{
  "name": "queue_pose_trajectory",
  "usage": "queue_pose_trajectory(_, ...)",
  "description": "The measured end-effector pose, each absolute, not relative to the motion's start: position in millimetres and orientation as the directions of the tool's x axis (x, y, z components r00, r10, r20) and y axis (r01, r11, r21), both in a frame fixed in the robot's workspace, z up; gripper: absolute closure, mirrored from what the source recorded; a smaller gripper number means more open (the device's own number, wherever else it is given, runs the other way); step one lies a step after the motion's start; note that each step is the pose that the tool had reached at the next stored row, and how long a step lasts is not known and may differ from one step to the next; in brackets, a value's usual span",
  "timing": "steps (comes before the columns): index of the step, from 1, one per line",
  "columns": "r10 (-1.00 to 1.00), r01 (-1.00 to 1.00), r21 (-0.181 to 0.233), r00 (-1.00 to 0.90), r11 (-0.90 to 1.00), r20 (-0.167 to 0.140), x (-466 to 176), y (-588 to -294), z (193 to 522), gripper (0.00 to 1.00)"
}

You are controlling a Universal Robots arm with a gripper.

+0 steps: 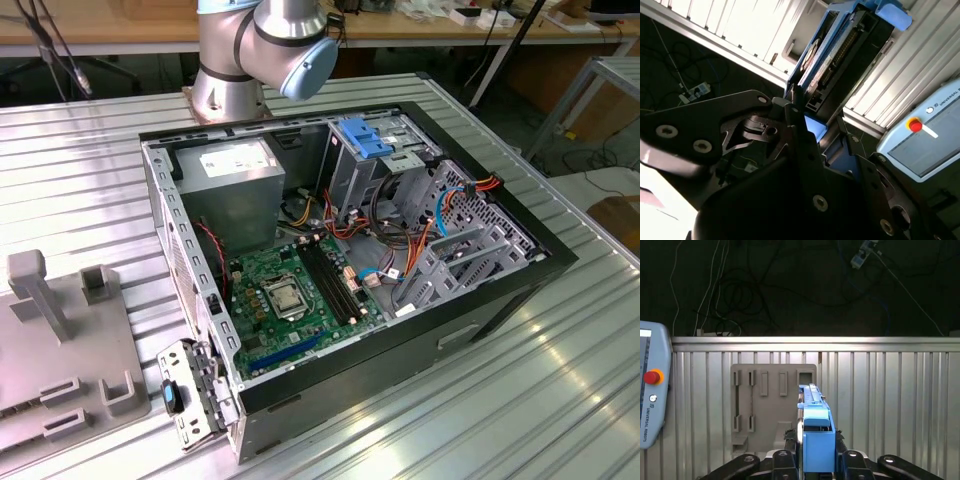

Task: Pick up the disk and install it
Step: 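Pick up the disk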

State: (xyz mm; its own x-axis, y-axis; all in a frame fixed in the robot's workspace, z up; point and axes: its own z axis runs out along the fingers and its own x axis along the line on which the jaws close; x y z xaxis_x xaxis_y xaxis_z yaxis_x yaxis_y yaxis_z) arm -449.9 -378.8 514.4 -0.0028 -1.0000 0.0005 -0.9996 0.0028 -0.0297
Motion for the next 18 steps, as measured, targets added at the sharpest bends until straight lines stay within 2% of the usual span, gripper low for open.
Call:
queue_pose_trajectory(9,-1.000,-1.000,-0.030,-0.003,0.003,0.000,-449.7,-378.8,532.6,0.63)
queue_pose_trajectory(18,-1.000,-1.000,-0.030,-0.003,0.003,0.000,-431.5,-378.8,529.4,0.63)
